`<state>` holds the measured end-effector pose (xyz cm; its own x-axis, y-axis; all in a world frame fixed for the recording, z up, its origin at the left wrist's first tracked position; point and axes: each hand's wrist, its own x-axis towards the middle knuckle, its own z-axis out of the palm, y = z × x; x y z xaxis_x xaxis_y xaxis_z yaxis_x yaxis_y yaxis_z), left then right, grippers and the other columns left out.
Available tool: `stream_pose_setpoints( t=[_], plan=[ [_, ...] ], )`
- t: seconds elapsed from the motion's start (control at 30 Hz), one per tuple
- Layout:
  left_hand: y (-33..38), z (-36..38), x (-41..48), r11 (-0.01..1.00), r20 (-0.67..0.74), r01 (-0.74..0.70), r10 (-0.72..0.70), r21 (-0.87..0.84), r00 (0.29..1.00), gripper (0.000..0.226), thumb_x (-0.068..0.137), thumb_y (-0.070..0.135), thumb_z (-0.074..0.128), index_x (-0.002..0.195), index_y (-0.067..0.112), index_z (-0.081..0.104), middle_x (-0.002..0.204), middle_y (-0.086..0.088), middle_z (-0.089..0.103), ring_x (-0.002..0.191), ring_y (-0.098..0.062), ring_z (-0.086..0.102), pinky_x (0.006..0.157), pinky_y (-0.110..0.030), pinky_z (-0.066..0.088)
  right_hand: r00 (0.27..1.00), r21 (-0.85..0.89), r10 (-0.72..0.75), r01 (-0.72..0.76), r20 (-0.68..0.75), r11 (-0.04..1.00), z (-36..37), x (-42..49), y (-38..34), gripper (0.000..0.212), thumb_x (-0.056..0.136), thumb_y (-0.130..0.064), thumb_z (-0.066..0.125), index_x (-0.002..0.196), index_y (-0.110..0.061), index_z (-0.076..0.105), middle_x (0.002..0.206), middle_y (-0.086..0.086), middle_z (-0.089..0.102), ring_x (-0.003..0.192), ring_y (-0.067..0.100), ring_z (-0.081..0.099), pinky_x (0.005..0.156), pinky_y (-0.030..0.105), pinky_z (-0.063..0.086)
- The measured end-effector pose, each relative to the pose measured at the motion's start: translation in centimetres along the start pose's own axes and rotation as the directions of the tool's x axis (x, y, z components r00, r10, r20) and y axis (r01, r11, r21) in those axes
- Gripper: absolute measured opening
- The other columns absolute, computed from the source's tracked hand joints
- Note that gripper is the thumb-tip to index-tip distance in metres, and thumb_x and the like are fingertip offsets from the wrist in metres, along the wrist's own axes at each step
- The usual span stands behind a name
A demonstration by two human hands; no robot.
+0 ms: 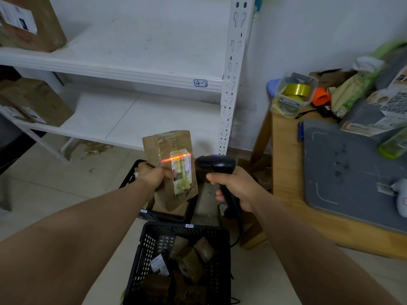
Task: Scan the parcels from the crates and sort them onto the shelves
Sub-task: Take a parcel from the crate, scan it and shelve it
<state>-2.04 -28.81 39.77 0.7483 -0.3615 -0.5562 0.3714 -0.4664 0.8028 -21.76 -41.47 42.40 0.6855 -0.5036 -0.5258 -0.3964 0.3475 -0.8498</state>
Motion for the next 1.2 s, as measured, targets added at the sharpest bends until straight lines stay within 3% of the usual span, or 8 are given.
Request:
stream_pose_setpoints(
  t=[0.2,0.3,0.53,0.77,0.83,1.03,1.13,1.2],
  plan=[
    [-0.3,0.5,0.4,1.0,0.011,0.014,-0.015,0.005,1.0,0.063,0.072,-0.007,0.083,0.118,0.01,0.043,0.099,-0.004,0.063,0.088,-0.025,0.061,0.081,-0.042,0.051,0.995,-0.017,0.027,-0.028,-0.095,0.999,-1.4,0.9,0.7,0.02,0.089,-0.021,0.076,0.107,-0.014,0.071,0.089,0.009,0.071,0.077,0.02,0.067,0.084,0.04,0.061],
    [-0.6,1.5,0.5,0.999,0.034,0.037,-0.037,0.015,0.999,0.067,0.07,-0.005,0.084,0.124,0.007,0.046,0.108,-0.007,0.066,0.088,-0.023,0.062,0.072,-0.038,0.052,0.977,-0.063,0.061,-0.075,-0.205,0.995,-4.0,2.3,1.9,0.029,0.086,-0.009,0.075,0.112,-0.012,0.064,0.09,0.011,0.067,0.073,0.019,0.063,0.071,0.032,0.058],
    [-1.3,5.6,-0.3,0.997,0.164,0.071,-0.074,0.024,0.984,0.092,0.066,0.0,0.088,0.139,0.013,0.036,0.12,-0.006,0.063,0.102,-0.025,0.061,0.087,-0.044,0.05,0.798,-0.361,0.071,-0.348,-0.598,0.865,-13.0,4.0,6.1,0.009,0.091,-0.005,0.063,0.097,-0.004,0.056,0.076,0.009,0.051,0.066,0.021,0.051,0.051,0.03,0.039],
    [-2.2,10.2,-0.8,0.991,0.276,0.052,-0.085,0.126,0.957,0.097,0.06,0.008,0.092,0.14,0.018,0.038,0.111,0.003,0.065,0.098,-0.02,0.059,0.098,-0.048,0.052,0.737,-0.417,0.104,-0.486,-0.667,0.768,-16.0,4.4,8.9,0.011,0.094,-0.003,0.054,0.084,-0.004,0.051,0.081,0.014,0.052,0.075,0.027,0.053,0.069,0.038,0.046],
    [-2.7,11.1,-0.9,0.988,0.303,0.049,-0.091,0.144,0.949,0.098,0.06,0.008,0.092,0.141,0.018,0.038,0.113,0.002,0.066,0.106,-0.023,0.06,0.1,-0.05,0.051,0.727,-0.394,0.126,-0.5,-0.675,0.772,-16.3,4.6,9.4,0.002,0.095,-0.005,0.053,0.096,-0.003,0.053,0.082,0.012,0.052,0.072,0.025,0.053,0.066,0.037,0.045],
    [-3.4,12.2,-1.2,0.989,0.343,0.061,-0.105,0.137,0.933,0.093,0.063,0.002,0.09,0.139,0.016,0.037,0.112,0.003,0.065,0.102,-0.019,0.062,0.095,-0.046,0.053,0.702,-0.342,0.119,-0.479,-0.702,0.809,-17.0,4.8,10.3,0.03,0.095,-0.008,0.058,0.123,0.0,0.053,0.083,0.008,0.049,0.084,0.027,0.054,0.064,0.036,0.045],
    [-3.5,11.9,-1.1,0.989,0.355,0.058,-0.103,0.136,0.929,0.095,0.063,0.002,0.09,0.14,0.017,0.037,0.114,0.002,0.066,0.109,-0.023,0.061,0.101,-0.051,0.051,0.675,-0.319,0.098,-0.465,-0.731,0.826,-16.6,4.4,10.1,0.041,0.095,-0.012,0.061,0.131,0.0,0.046,0.108,0.015,0.056,0.097,0.031,0.057,0.077,0.04,0.051],
    [-3.3,11.3,-1.1,0.989,0.363,0.06,-0.107,0.138,0.926,0.095,0.062,0.003,0.091,0.139,0.017,0.037,0.116,0.001,0.066,0.109,-0.023,0.061,0.101,-0.05,0.051,0.64,-0.304,0.055,-0.436,-0.766,0.847,-15.9,3.9,9.8,0.057,0.093,-0.014,0.062,0.142,-0.003,0.034,0.135,0.023,0.045,0.117,0.039,0.053,0.094,0.049,0.051]
  ],
)
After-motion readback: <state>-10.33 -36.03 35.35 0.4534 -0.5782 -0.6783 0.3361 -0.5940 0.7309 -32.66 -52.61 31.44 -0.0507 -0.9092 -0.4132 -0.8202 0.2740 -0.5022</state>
